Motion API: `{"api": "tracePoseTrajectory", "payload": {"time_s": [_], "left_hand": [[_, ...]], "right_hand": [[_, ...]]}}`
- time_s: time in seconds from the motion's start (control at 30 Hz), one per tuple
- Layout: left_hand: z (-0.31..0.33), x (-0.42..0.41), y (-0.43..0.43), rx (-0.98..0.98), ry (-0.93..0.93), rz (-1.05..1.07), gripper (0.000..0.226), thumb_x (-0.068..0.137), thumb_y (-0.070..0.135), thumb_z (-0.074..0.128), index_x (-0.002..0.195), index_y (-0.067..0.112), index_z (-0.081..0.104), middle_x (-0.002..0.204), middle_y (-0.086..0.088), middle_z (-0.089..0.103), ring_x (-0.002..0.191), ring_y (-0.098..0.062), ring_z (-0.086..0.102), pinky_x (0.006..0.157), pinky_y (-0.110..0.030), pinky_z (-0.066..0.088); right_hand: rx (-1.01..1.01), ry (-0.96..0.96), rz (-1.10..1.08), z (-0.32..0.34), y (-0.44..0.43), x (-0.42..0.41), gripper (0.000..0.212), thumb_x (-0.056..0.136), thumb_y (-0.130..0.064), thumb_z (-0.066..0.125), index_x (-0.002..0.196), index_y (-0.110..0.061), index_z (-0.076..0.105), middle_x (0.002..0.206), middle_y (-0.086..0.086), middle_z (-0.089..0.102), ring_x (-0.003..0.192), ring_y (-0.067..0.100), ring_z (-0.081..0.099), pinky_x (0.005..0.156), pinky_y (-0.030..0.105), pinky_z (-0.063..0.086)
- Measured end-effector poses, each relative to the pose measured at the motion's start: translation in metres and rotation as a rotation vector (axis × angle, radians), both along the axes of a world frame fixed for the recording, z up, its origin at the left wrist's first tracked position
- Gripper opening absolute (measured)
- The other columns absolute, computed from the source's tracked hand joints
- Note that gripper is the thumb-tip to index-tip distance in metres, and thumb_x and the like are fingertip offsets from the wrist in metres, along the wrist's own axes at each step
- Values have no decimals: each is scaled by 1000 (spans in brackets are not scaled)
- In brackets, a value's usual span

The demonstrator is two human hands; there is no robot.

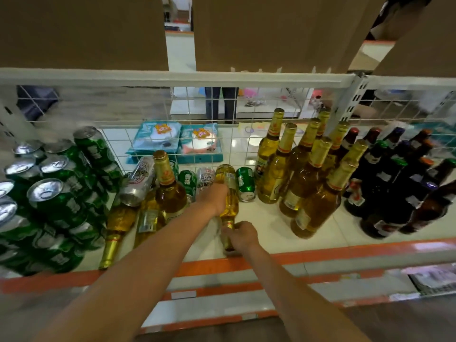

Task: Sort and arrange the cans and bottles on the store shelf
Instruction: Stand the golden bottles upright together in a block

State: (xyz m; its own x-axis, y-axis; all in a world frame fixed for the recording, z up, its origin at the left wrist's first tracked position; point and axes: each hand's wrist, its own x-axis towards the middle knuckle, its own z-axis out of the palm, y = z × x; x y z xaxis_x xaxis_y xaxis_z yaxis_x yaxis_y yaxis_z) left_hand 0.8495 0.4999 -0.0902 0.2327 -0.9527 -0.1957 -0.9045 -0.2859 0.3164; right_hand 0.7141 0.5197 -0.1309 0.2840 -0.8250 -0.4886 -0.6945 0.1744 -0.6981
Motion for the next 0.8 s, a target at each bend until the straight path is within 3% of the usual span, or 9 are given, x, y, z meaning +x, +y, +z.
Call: {"api": "tracePoseTrajectory", "payload": {"time_s": [0.07, 0.13, 0.23, 0.37, 0.47, 0.6, 0.67, 0.8], "left_hand": [[-6, 1, 2, 15, 58, -7, 12, 95, 16, 53, 96, 19, 65, 91, -4, 65, 85, -24, 64, 84, -43, 55], [-10, 2, 5, -9, 122, -15, 17, 97, 26, 53, 109, 22, 65, 103, -5, 66, 95, -26, 64, 91, -44, 52], [-12, 2, 6, -109, 100, -80, 46, 94, 27, 60, 138, 28, 49, 134, -6, 56, 119, -30, 56, 98, -43, 48], [-23, -13, 14, -219, 104, -53, 78, 80, 28, 77, 146, 29, 35, 143, -3, 45, 130, -27, 46, 104, -44, 45], [-41, -34, 27, -341, 188, 29, 74, 77, 34, 79, 140, 23, 41, 136, -2, 51, 125, -23, 49, 100, -48, 48], [-42, -59, 36, -405, 269, 150, 61, 70, 51, 78, 120, 27, 54, 110, 8, 64, 99, -14, 61, 82, -37, 56], [-35, -78, 36, -383, 314, 167, 56, 69, 55, 78, 114, 29, 57, 102, 9, 67, 91, -15, 64, 75, -32, 54], [-35, -115, 26, -392, 456, 157, 53, 74, 57, 73, 116, 30, 58, 106, 5, 71, 97, -18, 67, 76, -30, 52]], "right_hand": [[-20, 34, 19, 1, -1, -2, 35, 88, -40, 66, 100, -7, 67, 97, 10, 70, 90, 27, 66, 69, 33, 50], [-76, 110, 100, 15, -8, -13, 33, 88, -37, 65, 93, -5, 68, 89, 11, 69, 87, 27, 66, 61, 30, 45], [-122, 181, 197, 54, -25, -39, 40, 82, -38, 69, 79, 3, 68, 74, 17, 70, 72, 31, 71, 62, 41, 57], [-190, 332, 386, 125, -34, -67, 33, 85, -35, 68, 84, -2, 69, 69, 10, 72, 59, 20, 72, 63, 38, 62], [-316, 418, 483, 170, -29, -74, 25, 85, -34, 68, 79, -10, 66, 65, 1, 70, 56, 12, 68, 56, 29, 57], [-586, 546, 528, 212, -35, -70, 29, 86, -36, 69, 70, -15, 57, 65, -2, 56, 57, 15, 53, 48, 26, 39], [-683, 565, 537, 222, -45, -66, 22, 85, -34, 70, 81, -14, 64, 77, 1, 61, 71, 20, 60, 52, 28, 43], [-750, 639, 567, 225, -64, -63, 18, 88, -26, 69, 100, -13, 65, 97, 5, 63, 90, 27, 63, 68, 36, 54]]}}
